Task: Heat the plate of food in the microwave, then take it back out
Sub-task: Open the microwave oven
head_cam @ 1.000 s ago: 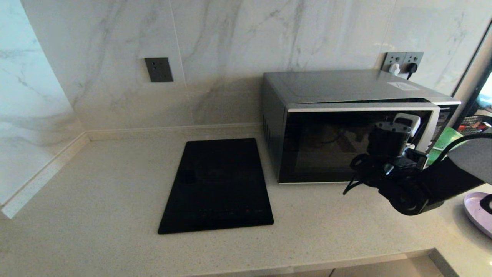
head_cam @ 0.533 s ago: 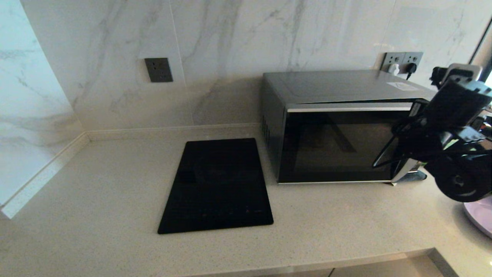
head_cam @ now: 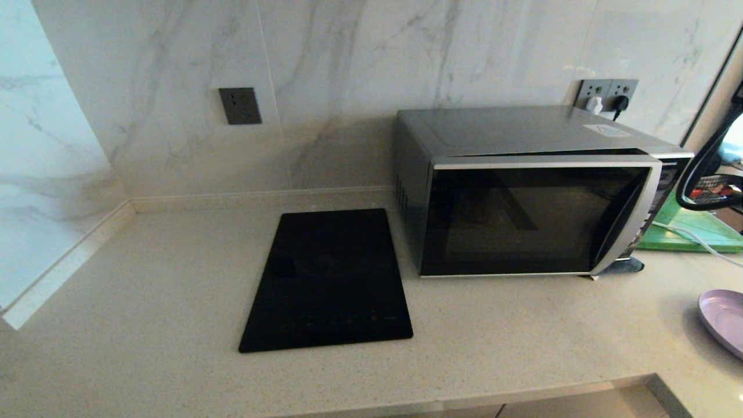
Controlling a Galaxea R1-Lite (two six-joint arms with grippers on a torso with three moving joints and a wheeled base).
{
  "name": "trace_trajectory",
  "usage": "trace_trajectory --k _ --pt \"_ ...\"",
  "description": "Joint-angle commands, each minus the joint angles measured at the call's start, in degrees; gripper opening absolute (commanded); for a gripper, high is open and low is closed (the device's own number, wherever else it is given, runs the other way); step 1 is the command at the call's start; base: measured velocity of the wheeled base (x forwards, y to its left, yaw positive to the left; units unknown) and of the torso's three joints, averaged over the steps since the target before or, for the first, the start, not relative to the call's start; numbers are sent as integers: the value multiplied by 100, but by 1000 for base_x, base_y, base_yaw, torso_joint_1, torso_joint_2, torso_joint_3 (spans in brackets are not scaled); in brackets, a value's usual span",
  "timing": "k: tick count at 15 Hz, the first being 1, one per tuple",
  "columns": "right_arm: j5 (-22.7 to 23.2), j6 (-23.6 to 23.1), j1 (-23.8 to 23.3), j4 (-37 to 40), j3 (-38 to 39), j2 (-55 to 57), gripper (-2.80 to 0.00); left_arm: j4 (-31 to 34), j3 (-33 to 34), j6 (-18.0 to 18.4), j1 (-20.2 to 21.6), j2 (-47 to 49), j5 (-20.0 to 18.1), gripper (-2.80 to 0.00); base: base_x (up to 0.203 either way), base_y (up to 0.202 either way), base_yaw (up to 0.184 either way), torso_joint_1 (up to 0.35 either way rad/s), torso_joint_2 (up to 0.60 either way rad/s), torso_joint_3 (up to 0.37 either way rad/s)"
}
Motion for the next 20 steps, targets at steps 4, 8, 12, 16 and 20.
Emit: trace_trajectory --k 4,8,12,16,20 --pt "259 10 6 2845 -673 -941 -280 -5 0 -5 2 8 2 -280 0 0 0 0 0 0" --pt "853 106 4 6870 -2332 -1360 -280 -5 0 -5 2 5 2 -280 0 0 0 0 0 0" --pt "2703 129 -140 7606 -3672 -1359 -280 -5 0 -5 2 9 2 -280 0 0 0 0 0 0" --pt "5066 140 -976 8231 -4091 -1670 -280 -5 0 -5 2 0 2 -280 0 0 0 0 0 0" --pt "7004 1477 -1538 9092 -5077 -1680 -280 -5 0 -5 2 4 2 -280 0 0 0 0 0 0"
